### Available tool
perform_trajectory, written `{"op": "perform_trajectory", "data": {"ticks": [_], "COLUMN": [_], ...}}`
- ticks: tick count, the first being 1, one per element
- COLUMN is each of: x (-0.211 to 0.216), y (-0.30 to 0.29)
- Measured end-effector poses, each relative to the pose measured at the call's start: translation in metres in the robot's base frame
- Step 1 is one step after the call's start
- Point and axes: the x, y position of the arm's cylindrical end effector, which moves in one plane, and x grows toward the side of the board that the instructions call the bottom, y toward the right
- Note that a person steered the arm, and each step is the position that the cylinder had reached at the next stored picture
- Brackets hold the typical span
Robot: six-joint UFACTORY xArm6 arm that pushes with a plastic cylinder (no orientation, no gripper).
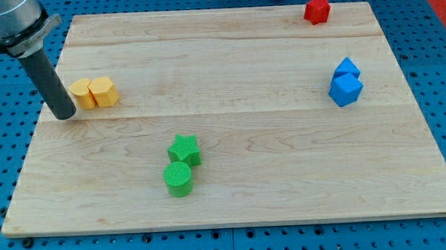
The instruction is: Move the arm below the yellow heart
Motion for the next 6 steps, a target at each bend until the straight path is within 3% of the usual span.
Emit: {"op": "perform_trajectory", "data": {"ticks": [6], "x": [0.001], "y": [0.019]}}
